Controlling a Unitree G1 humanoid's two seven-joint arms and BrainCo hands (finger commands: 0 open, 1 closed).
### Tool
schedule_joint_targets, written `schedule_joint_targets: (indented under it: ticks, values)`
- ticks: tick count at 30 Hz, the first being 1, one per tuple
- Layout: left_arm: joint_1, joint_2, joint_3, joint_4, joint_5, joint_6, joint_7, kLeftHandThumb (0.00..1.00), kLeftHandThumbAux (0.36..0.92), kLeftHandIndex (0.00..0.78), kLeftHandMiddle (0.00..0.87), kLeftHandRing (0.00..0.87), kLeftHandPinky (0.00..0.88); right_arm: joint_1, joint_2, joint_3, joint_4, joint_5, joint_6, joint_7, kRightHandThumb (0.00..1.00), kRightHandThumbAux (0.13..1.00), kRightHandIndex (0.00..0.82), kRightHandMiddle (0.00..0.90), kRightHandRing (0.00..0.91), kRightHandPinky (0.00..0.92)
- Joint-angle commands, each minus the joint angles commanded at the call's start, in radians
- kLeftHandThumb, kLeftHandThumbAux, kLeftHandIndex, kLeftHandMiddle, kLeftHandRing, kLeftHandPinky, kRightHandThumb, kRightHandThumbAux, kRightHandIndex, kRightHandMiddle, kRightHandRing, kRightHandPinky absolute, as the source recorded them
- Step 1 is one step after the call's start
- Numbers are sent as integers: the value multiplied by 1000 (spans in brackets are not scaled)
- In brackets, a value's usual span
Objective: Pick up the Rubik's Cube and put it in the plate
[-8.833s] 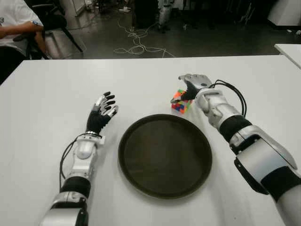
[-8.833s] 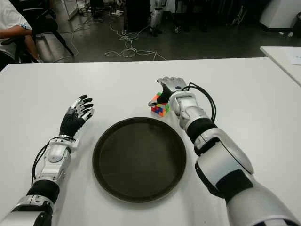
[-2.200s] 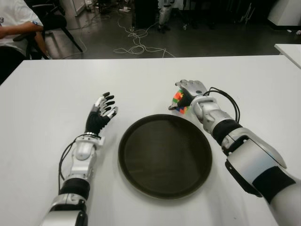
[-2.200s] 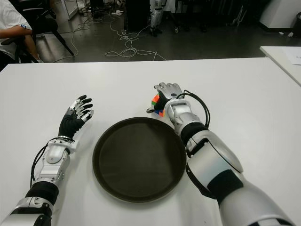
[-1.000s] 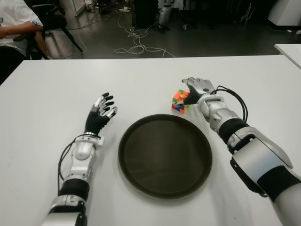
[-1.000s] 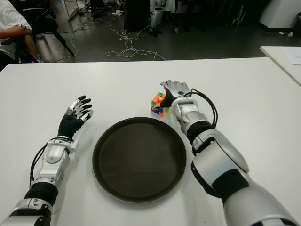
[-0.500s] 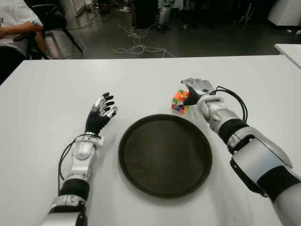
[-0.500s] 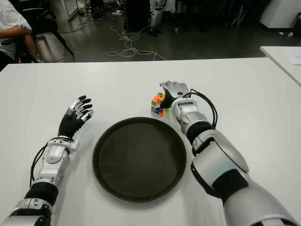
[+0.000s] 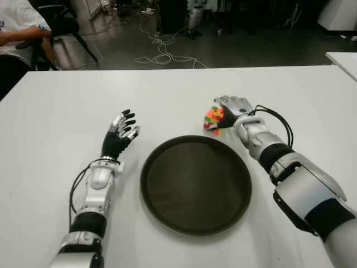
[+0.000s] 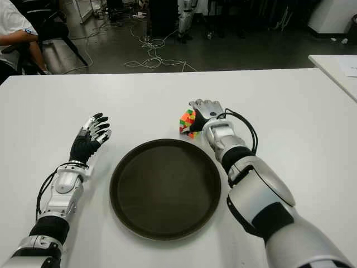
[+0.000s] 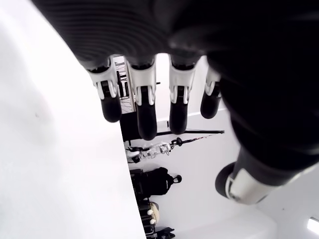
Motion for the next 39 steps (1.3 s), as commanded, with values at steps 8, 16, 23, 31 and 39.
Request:
schedule_joint_targets:
  ticks: [8, 16, 23, 31, 39]
  values:
    - [3, 1, 1, 0, -2, 0, 0, 46, 677, 103, 174, 151, 114, 12, 2, 13, 0, -3, -7, -7, 0, 453, 129, 166, 189, 261]
    - [2, -1, 5, 5, -15, 8, -10, 70, 677, 103, 180, 162, 124, 28, 8, 19, 2, 0, -11, -27, 0, 471, 171, 188, 212, 270]
    - [-3, 5, 5, 28, -11, -20, -12, 68, 672, 98, 170, 152, 108, 35, 14, 31, 4, -6, -5, -45, 0, 487, 195, 217, 255, 322]
    - [-7, 5, 10, 40, -25, -27, -31, 78, 676, 100, 171, 152, 111, 38, 19, 36, 6, -6, 5, -56, 0, 502, 185, 235, 283, 343]
    - [-3, 6, 10, 32, -25, -31, -37, 80, 677, 101, 173, 152, 120, 42, 22, 44, 6, -8, 11, -66, 0, 507, 175, 233, 297, 330]
